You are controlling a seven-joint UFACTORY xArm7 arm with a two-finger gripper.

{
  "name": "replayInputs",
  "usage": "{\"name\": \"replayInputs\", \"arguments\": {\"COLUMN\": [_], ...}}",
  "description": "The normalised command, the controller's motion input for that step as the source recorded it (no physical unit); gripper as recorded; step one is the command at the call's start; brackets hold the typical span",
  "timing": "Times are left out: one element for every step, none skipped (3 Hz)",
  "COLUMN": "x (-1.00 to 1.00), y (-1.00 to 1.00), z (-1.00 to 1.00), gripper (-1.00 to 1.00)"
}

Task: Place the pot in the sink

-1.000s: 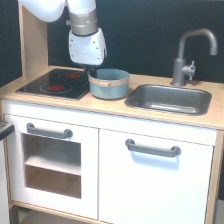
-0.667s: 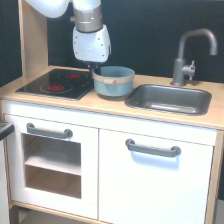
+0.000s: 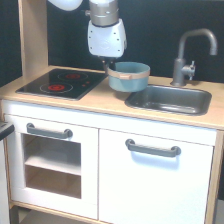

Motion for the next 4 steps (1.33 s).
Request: {"name": "replayInputs", "arguments": {"x": [0.94, 0.87, 0.81, 0.71], "y": [0.67, 0.47, 0.36, 0.24], "z": [-0.68, -0.73, -0.71, -0.78], "gripper": [-0.97, -0.97, -0.98, -0.99]}}
